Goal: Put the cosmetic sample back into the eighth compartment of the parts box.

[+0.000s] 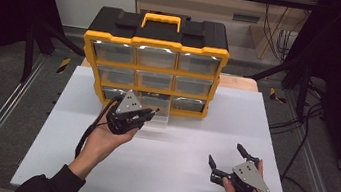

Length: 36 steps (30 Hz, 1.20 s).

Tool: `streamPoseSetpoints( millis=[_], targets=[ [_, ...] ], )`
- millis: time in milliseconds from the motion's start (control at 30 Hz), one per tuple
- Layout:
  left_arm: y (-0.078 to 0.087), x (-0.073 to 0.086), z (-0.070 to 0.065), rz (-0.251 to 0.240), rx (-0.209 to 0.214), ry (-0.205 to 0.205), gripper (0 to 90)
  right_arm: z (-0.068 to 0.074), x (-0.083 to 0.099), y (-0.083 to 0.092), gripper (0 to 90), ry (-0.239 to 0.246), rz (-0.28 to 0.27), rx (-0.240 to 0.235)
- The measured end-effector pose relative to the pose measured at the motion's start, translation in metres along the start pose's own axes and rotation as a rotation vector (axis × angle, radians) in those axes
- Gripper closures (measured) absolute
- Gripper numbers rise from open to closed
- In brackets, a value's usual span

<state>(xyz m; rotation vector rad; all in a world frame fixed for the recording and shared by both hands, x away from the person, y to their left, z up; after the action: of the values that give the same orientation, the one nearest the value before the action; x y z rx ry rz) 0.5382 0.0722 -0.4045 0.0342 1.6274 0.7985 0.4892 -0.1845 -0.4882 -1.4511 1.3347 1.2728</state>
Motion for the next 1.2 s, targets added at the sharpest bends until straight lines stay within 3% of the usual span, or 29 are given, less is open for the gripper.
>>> streamPoseSetpoints(
  millis=[1200],
  targets=[
    [-0.006, -0.012, 0.025, -0.031, -0.067, 0.002, 80.5, 0.001, 0.0, 0.0, 3.8, -0.004, -0.001, -0.004]
  ],
)
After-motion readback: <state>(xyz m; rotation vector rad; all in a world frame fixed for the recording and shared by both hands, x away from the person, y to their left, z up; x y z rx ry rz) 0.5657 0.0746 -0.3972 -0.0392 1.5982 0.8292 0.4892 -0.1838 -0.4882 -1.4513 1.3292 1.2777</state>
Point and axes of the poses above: each handheld gripper's, and its own axes: y roughly backward along the jaws, x roughly out of its underside, z roughly to its left, the point moved 10 cm from there along -y, roughly forward along the jaws, and after that the axes turned 14 degrees about x, right-handed, at the moved point
